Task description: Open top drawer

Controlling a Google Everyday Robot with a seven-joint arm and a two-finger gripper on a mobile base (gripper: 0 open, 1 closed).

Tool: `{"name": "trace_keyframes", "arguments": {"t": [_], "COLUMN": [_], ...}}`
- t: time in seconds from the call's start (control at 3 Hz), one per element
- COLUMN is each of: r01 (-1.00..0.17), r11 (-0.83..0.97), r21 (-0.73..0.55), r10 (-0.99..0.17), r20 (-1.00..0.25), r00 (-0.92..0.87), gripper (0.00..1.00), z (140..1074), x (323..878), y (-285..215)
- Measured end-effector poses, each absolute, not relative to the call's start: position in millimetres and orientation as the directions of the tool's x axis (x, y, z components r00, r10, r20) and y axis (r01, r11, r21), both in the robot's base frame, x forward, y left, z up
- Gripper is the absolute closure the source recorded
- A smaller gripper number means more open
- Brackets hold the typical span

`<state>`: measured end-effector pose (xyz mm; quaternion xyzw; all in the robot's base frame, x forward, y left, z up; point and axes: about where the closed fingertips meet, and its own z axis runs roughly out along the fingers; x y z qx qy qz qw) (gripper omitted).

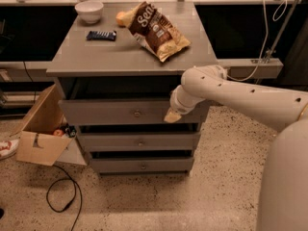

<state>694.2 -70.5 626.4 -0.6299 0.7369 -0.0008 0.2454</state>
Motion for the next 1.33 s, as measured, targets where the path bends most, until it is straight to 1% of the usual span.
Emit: {"name": "trace_keyframes", "arguments": {"t": [0.67, 1.0, 1.33], "r01": [-0.928, -0.937, -0.937], "r11": [0.207, 0.199, 0.199], "r21": [-0.31, -0.287, -0.287], "r10": [-0.929, -0.928, -0.928], "r20": [-0.361, -0.361, -0.361], "r00": [-0.086, -0.087, -0.087], "gripper": [0.94, 1.0, 1.0], "z": [641.1, 637.9, 637.8], "x": [694.4, 686.4, 686.4], "y": [-70.2, -70.1, -70.1]}}
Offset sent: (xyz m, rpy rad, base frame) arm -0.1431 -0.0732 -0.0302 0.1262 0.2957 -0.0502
